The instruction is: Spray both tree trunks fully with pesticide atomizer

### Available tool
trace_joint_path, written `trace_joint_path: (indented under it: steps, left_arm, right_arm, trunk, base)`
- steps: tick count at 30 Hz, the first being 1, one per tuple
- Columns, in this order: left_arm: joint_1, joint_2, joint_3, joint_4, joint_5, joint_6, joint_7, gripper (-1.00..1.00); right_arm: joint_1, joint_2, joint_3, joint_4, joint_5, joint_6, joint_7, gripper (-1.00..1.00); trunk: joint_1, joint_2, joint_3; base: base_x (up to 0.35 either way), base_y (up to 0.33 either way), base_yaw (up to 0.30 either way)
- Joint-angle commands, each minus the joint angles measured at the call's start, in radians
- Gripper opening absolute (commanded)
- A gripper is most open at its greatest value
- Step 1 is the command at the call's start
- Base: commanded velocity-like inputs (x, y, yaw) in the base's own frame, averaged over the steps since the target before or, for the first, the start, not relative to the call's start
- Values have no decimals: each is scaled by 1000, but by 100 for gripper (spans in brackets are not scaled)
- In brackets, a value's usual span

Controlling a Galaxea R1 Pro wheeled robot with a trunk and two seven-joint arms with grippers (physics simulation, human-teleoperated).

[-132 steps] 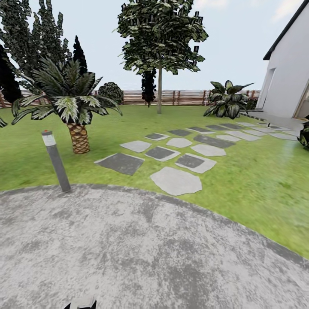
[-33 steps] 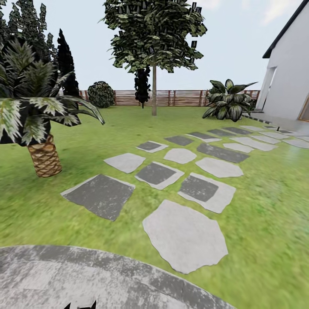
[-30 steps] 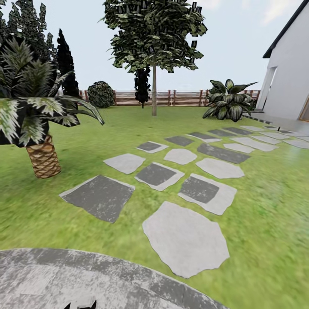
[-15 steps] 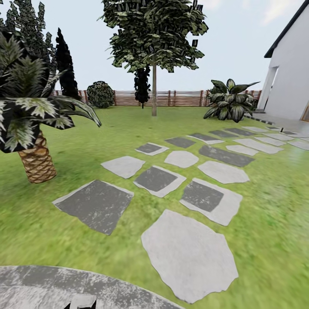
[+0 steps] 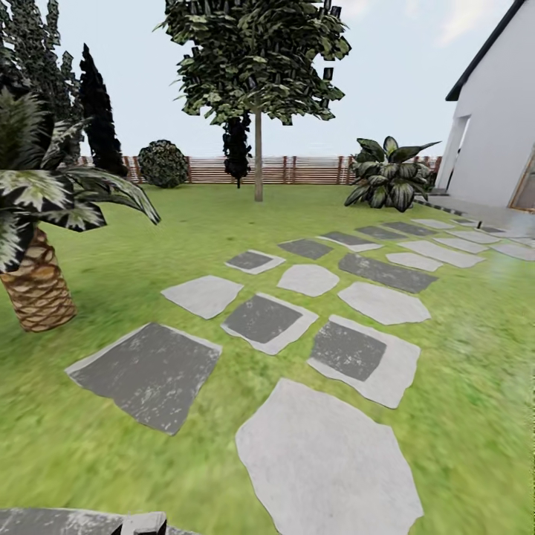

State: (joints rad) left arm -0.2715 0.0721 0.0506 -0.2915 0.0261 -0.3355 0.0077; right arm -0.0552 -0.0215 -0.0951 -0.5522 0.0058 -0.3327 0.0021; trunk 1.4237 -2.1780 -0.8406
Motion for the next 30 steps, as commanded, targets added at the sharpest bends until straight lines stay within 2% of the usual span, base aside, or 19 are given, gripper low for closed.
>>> trace_joint_path:
  steps: [1,19,30]
  left_arm:
    - [0,0,0,0,0,0,0,100]
    - [0,0,0,0,0,0,0,100]
    - [0,0,0,0,0,0,1,100]
  right_arm:
    - [0,0,0,0,0,0,0,100]
    - [0,0,0,0,0,0,0,100]
    - [0,0,0,0,0,1,1,100]
  trunk:
    - [0,0,0]
    - [0,0,0]
    - [0,0,0]
  base:
    - [340,0,-217]
    - [340,0,-267]
    - [340,0,-52]
